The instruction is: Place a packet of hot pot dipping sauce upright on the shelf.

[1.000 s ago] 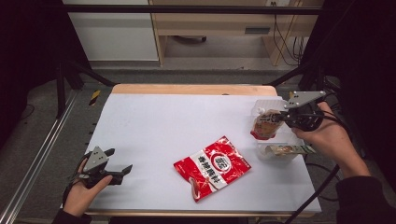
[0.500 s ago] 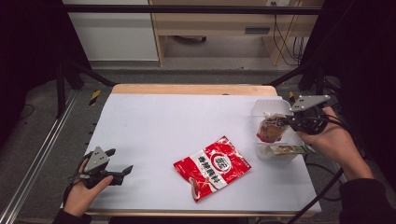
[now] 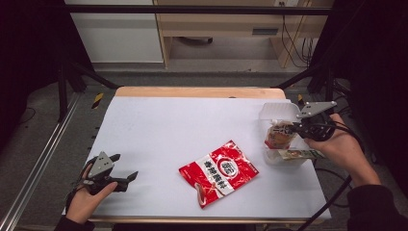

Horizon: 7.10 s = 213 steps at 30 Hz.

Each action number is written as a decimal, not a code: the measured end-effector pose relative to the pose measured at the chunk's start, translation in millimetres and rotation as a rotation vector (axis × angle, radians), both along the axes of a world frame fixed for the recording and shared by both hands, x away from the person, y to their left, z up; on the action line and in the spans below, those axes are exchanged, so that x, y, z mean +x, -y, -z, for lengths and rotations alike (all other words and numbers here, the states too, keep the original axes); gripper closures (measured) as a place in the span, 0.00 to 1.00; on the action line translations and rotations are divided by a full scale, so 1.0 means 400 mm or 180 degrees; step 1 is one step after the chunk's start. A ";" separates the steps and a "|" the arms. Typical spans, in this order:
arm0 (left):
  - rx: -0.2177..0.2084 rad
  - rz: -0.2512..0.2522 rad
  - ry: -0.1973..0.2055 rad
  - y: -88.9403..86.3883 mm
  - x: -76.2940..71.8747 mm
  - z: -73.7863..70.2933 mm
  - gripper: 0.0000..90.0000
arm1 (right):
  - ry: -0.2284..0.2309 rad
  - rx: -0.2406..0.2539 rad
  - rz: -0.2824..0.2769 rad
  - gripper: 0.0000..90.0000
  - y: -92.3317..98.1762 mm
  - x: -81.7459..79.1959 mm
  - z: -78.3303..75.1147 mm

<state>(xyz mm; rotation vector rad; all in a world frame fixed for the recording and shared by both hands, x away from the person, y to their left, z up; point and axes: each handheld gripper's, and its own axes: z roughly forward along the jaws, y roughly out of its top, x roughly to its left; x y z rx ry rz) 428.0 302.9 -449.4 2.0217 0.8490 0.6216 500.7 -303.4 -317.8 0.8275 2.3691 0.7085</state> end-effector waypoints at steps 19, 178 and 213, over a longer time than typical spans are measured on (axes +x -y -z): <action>0.0010 0.0080 -0.0004 0.007 -0.001 0.001 0.09 | -0.0159 0.0064 0.0006 0.98 0.001 0.003 0.060; 0.0208 0.0307 -0.0070 0.062 0.006 0.014 0.09 | -0.0060 0.0593 0.0327 1.00 -0.376 -0.143 0.251; 0.0182 0.0328 -0.0165 0.047 0.000 0.001 0.10 | 0.0320 0.0226 -0.0833 1.00 -0.586 -0.079 -0.018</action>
